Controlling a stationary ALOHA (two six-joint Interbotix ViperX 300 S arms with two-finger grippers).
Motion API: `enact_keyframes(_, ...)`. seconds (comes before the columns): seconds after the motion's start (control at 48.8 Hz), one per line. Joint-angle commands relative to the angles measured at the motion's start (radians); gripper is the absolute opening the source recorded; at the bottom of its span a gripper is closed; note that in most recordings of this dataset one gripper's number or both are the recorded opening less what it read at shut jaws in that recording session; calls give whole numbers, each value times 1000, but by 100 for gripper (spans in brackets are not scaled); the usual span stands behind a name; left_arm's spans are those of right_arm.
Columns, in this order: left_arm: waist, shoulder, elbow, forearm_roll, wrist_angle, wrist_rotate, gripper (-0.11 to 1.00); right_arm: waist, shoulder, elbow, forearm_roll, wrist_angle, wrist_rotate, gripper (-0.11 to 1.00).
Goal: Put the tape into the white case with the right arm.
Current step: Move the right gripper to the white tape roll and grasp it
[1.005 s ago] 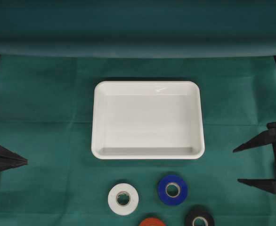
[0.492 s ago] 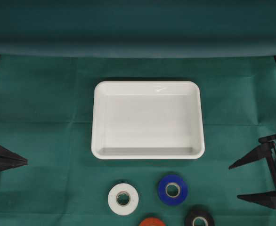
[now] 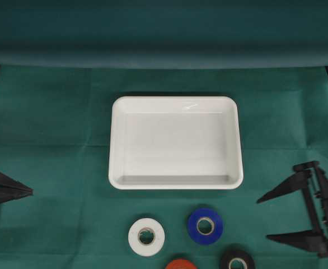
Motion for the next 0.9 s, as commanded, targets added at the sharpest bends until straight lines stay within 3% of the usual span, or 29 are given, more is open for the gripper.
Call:
enact_keyframes(0.0, 3, 17, -8, 0, -8, 0, 0, 2, 77, -64, -2, -15, 0, 65)
enact_keyframes(0.431, 17, 8, 6, 0, -9, 0, 0, 2, 503, -364, -2, -5, 6, 65)
enact_keyframes(0.882, 17, -2, 14, -2, -9, -2, 0, 21, 761, -652, 0, 124, 6, 65)
